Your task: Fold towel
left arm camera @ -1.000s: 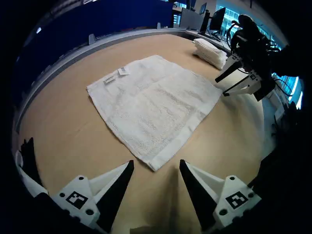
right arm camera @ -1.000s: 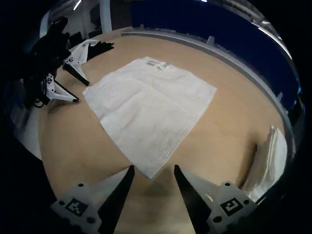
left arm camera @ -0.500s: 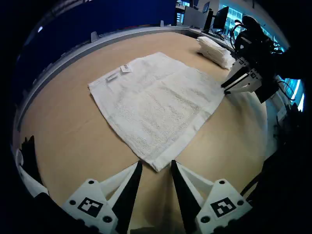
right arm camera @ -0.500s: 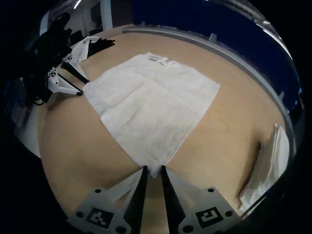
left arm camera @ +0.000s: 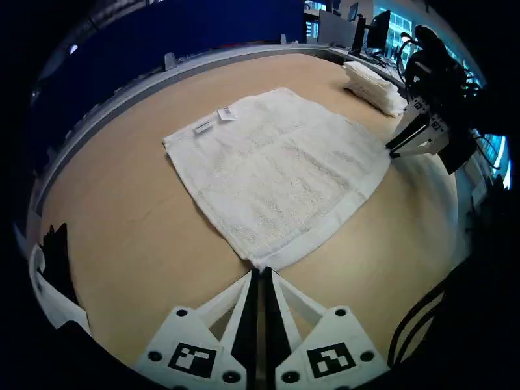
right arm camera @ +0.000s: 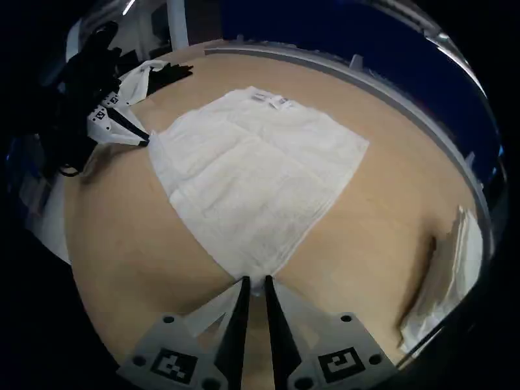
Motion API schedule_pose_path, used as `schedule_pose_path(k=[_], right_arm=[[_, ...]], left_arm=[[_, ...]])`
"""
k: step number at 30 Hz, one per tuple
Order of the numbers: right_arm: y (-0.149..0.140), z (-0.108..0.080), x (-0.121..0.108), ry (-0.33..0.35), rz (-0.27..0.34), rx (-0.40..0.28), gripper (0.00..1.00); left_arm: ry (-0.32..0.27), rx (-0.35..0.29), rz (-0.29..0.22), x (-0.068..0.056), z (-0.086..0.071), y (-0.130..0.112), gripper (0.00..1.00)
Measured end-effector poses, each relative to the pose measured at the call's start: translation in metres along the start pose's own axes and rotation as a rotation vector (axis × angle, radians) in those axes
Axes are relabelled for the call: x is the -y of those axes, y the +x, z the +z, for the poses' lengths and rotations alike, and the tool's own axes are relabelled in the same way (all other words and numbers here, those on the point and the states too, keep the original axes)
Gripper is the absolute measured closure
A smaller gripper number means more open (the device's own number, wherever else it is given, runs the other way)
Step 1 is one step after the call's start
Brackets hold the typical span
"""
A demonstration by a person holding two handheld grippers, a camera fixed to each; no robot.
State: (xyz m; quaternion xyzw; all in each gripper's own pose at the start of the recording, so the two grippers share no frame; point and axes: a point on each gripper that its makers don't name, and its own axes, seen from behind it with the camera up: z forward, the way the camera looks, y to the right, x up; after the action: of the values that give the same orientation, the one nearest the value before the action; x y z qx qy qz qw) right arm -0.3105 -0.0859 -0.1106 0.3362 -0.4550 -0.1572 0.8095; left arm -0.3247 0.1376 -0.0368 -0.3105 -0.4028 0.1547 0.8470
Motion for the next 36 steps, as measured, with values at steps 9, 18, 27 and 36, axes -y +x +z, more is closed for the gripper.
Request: schedule_pose_path(k=[9, 18, 27, 36], right_arm=[[0.003, -0.004, -0.009, -0.004, 0.028, -0.007, 0.87], [0.007, -0.007, -0.014, -0.010, 0.038, -0.016, 0.89], [0.022, -0.022, -0.013, -0.002, 0.043, -0.050, 0.89], [0.034, -0.048, -0.009, 0.008, 0.037, -0.079, 0.89]], left_arm=[[-0.015, -0.001, 0.009, -0.007, -0.001, 0.000, 0.95], [-0.022, 0.001, 0.010, -0.010, -0.002, 0.002, 0.95], [-0.028, -0.021, -0.040, -0.015, -0.016, 0.011, 0.96], [-0.029, -0.034, -0.076, -0.019, -0.040, 0.015, 0.96]])
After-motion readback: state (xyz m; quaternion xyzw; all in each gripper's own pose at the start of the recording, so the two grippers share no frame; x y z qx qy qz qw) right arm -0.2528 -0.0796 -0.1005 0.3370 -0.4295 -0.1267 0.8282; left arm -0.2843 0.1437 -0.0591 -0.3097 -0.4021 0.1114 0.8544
